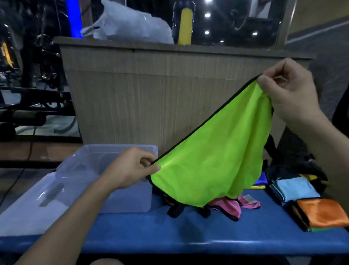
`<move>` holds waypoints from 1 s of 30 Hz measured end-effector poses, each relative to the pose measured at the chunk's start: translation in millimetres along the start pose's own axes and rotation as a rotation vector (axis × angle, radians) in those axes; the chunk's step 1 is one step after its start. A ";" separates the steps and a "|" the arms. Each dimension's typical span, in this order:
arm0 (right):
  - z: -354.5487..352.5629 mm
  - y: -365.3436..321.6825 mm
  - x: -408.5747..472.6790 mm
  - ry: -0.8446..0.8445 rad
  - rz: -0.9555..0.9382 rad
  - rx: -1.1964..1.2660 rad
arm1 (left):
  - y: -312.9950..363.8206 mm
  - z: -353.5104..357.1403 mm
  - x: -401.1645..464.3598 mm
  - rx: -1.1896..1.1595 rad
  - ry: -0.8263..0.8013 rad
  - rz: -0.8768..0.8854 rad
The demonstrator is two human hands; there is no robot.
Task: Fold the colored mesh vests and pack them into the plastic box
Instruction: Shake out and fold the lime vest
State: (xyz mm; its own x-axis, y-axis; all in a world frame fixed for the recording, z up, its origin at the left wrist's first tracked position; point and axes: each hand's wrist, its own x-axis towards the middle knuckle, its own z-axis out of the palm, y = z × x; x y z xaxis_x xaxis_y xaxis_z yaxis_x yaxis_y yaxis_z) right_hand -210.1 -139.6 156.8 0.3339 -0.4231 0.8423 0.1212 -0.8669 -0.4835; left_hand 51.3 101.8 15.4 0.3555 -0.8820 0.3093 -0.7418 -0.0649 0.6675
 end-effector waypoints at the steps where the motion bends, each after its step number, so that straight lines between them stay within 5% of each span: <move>1: -4.5 -1.1 3.4 0.025 0.000 -0.007 | 2.5 -8.7 -4.5 -0.075 -0.010 -0.024; 5: -15.4 4.5 7.0 0.100 0.051 0.014 | 33.9 -45.0 -18.9 -0.354 -0.035 0.011; 11: -30.7 8.3 4.9 0.175 0.205 0.289 | 123.7 -114.6 -35.1 -0.621 -0.248 0.310; 14: -39.4 1.0 10.0 0.166 0.250 0.418 | 146.5 -132.8 -21.5 -0.380 -0.182 0.288; 18: -45.3 16.2 11.3 0.215 0.279 0.354 | 129.6 -135.5 7.1 0.191 0.126 0.123; 21: -45.8 31.2 5.7 0.216 0.322 0.286 | 112.7 -128.3 13.9 0.327 0.270 0.140; 25: -40.7 47.6 0.3 0.201 0.356 0.269 | 100.4 -114.9 19.0 0.340 0.278 0.136; 30: -43.2 56.0 -0.8 0.230 0.393 0.256 | 89.6 -113.2 16.1 -0.097 0.106 0.168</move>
State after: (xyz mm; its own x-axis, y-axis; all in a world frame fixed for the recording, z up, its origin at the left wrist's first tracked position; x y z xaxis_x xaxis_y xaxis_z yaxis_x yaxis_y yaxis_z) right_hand -243.9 -199.2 139.4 0.1894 -0.7755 0.6023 0.2624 -0.5511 -0.7921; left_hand 55.0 134.6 156.9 0.2935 -0.8224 0.4874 -0.7388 0.1284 0.6615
